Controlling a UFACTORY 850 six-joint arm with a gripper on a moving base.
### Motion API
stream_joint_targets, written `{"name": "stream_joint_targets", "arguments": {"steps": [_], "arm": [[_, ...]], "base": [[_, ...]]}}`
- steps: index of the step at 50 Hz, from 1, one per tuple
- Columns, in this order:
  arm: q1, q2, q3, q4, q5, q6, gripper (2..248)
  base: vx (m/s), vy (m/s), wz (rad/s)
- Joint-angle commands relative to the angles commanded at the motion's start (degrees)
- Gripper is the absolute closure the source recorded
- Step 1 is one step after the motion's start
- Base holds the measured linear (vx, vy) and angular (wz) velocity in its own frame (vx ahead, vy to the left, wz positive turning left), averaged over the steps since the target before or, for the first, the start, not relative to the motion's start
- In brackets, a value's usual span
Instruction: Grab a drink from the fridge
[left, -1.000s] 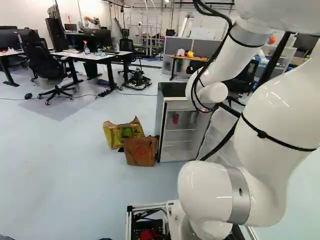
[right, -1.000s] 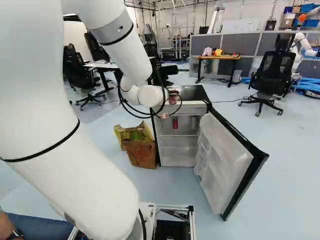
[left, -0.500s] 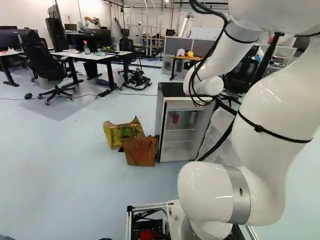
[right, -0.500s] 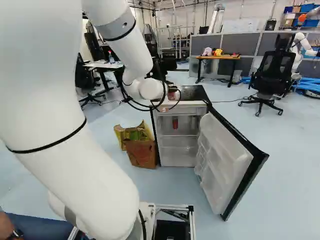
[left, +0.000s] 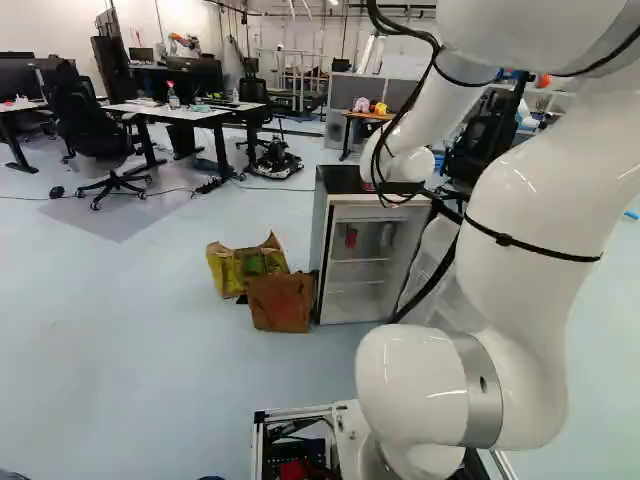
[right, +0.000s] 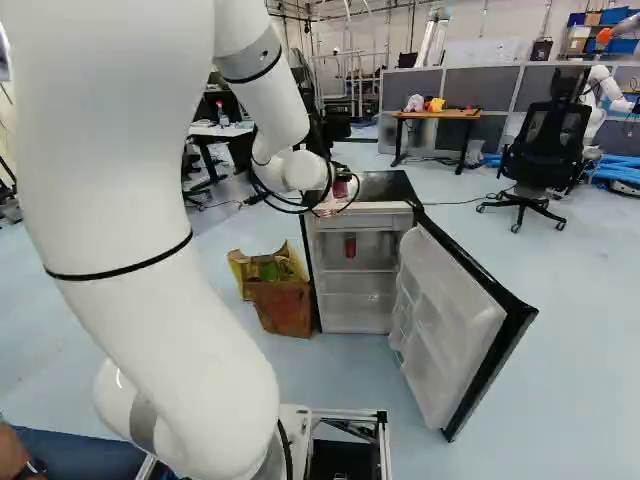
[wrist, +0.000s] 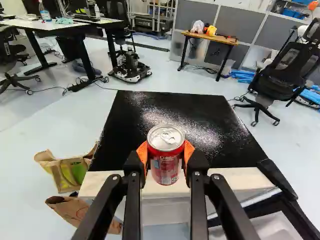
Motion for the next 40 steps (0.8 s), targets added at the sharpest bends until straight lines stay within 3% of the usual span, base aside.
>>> {"name": "stream_joint_targets", "arguments": {"steps": [40], "arm": [[2.76,-8.77,-10.09,5.35,-1.26,0.00,158]], "base": [[0.000,0.000,0.000]]}}
